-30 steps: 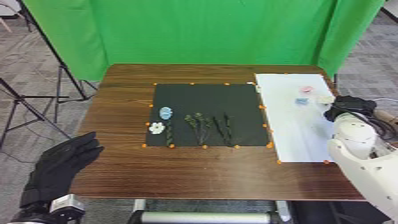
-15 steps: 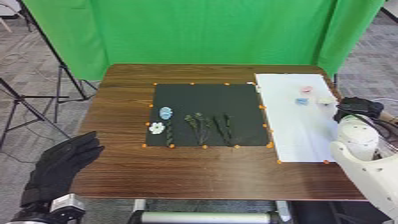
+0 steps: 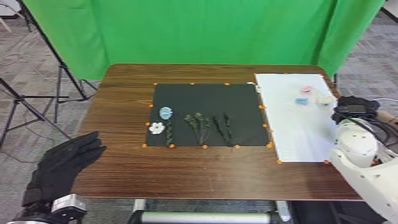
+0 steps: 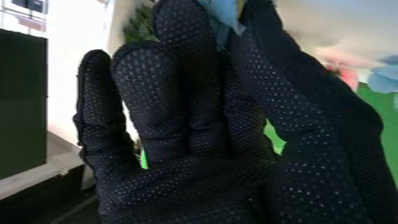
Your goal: Arrange flowers
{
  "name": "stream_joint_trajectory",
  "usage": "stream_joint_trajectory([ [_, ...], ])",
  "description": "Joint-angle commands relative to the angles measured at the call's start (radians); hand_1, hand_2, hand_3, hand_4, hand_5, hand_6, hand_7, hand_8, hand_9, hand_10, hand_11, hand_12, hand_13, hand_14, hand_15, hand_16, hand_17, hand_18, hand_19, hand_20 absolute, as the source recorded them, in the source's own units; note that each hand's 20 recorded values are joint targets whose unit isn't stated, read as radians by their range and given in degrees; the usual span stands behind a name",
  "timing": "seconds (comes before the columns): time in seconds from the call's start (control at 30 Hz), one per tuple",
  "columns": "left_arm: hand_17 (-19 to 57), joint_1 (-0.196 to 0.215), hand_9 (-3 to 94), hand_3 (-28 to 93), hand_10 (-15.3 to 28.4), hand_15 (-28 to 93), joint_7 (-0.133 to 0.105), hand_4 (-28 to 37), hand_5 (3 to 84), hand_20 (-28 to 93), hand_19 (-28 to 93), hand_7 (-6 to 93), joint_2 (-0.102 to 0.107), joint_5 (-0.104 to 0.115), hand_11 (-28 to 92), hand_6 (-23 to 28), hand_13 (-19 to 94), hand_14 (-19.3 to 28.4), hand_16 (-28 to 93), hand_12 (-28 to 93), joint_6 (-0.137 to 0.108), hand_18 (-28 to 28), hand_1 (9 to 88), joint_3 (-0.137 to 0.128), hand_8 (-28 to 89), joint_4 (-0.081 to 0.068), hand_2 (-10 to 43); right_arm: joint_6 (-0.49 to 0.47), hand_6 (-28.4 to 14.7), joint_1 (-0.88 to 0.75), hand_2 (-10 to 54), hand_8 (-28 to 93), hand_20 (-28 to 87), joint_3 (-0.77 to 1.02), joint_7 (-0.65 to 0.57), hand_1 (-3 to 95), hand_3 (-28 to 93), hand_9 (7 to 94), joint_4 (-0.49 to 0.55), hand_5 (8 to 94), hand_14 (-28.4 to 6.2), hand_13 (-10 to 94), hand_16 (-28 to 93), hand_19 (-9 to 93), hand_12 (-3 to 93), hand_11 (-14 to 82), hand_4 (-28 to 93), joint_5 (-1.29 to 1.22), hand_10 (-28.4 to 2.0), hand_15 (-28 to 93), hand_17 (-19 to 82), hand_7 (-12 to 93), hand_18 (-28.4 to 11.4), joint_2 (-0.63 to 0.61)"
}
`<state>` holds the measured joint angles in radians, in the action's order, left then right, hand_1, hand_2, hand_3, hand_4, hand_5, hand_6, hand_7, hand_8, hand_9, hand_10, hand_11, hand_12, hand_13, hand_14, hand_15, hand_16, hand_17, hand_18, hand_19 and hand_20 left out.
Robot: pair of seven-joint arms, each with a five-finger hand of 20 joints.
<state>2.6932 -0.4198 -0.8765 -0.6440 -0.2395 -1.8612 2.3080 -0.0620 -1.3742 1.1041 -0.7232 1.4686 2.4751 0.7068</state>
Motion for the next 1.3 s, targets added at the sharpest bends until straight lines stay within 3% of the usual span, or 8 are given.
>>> stream_joint_trajectory([
  [0.03, -9.3, 0.032, 37.2, 82, 21.5, 54, -0.020, -14.4, 46.4, 17, 56, 12.6, 0.014, 0.016, 34, 14.0, 26, 27.3, -10, 10, -0.017, 21.7, 26.6, -0.003, -8, 0.003, 3.1, 0.069, 1.7, 0.051, -5.6, 1, 19, -0.038, 0.044, 50.4, 73, 80.3, 0.053, 82.2, -7.6, 67, 24, 83, 33.7, 34.7, -28, 0.009, -8.6, 72, 26, 21, -22.4, -0.030],
  [0.1, -9.3, 0.034, 37.2, 82, 21.5, 54, -0.019, -14.4, 46.4, 17, 56, 12.7, 0.009, 0.013, 34, 13.9, 26, 27.3, -10, 10, -0.017, 21.7, 26.5, -0.005, -8, 0.005, 3.2, 0.079, 1.6, 0.072, -5.7, 2, 19, -0.056, 0.053, 50.4, 73, 80.5, 0.066, 82.4, -7.5, 67, 24, 83, 33.9, 34.6, -28, 0.000, -8.6, 72, 26, 21, -22.4, -0.033],
  [0.23, -9.3, 0.052, 37.3, 82, 21.5, 54, -0.043, -14.5, 46.3, 17, 56, 12.9, 0.033, 0.032, 34, 13.8, 26, 27.3, -10, 10, -0.035, 21.7, 26.5, -0.006, -8, 0.010, 3.3, 0.114, 1.4, 0.105, -5.9, 2, 19, -0.092, 0.070, 50.3, 74, 80.8, 0.117, 82.6, -7.7, 68, 24, 84, 34.1, 34.5, -28, -0.012, -8.7, 72, 26, 20, -22.5, -0.037],
  [0.57, -9.3, 0.057, 37.2, 82, 21.5, 54, -0.014, -14.5, 46.3, 16, 56, 13.0, -0.005, 0.008, 34, 13.8, 26, 27.3, -10, 10, -0.023, 21.7, 26.5, -0.025, -8, 0.019, 3.2, 0.172, 1.2, 0.237, -6.4, 2, 19, -0.271, 0.182, 50.7, 74, 81.3, 0.282, 83.3, -8.2, 68, 25, 84, 34.6, 34.3, -28, -0.075, -9.0, 72, 26, 20, -23.0, -0.005],
  [0.7, -9.3, 0.059, 37.2, 82, 21.5, 54, -0.022, -14.6, 46.3, 16, 56, 13.0, 0.012, 0.019, 34, 13.8, 26, 27.2, -10, 10, -0.031, 21.7, 26.5, -0.023, -8, 0.019, 3.2, 0.159, 1.1, 0.273, -6.5, 3, 19, -0.333, 0.235, 50.7, 75, 81.3, 0.308, 83.4, -8.3, 68, 25, 84, 34.7, 34.1, -28, -0.076, -9.1, 72, 26, 20, -23.0, 0.067],
  [0.9, -9.3, 0.043, 37.2, 82, 21.3, 54, 0.012, -14.5, 46.2, 16, 56, 13.1, -0.015, -0.002, 34, 13.5, 26, 26.9, -10, 10, -0.013, 21.6, 26.4, -0.031, -8, 0.020, 3.2, 0.137, 1.2, 0.328, -6.6, 3, 19, -0.421, 0.260, 50.5, 75, 81.5, 0.260, 83.5, -8.2, 68, 25, 84, 34.7, 34.1, -28, -0.062, -9.2, 72, 26, 20, -22.7, 0.228],
  [0.93, -9.3, 0.044, 37.2, 82, 21.3, 53, 0.005, -14.5, 46.1, 16, 56, 13.3, -0.003, 0.007, 34, 13.4, 26, 26.9, -10, 10, -0.019, 21.6, 26.4, -0.029, -8, 0.019, 3.2, 0.134, 1.3, 0.330, -6.7, 3, 19, -0.430, 0.266, 50.5, 75, 81.5, 0.250, 83.5, -8.2, 68, 25, 84, 34.7, 34.1, -28, -0.058, -9.2, 72, 26, 20, -22.7, 0.252],
  [1.3, -9.1, -0.024, 37.0, 83, 19.5, 51, 0.062, -14.7, 45.0, 17, 55, 15.3, -0.033, -0.025, 33, 11.8, 27, 25.1, -10, 9, 0.023, 21.2, 25.5, -0.014, -9, 0.001, 3.6, 0.049, 1.7, 0.287, -7.1, 3, 19, -0.398, 0.333, 49.4, 76, 81.6, 0.080, 83.6, -7.9, 68, 25, 83, 35.0, 34.5, -28, 0.047, -8.8, 72, 25, 20, -22.1, 0.520],
])
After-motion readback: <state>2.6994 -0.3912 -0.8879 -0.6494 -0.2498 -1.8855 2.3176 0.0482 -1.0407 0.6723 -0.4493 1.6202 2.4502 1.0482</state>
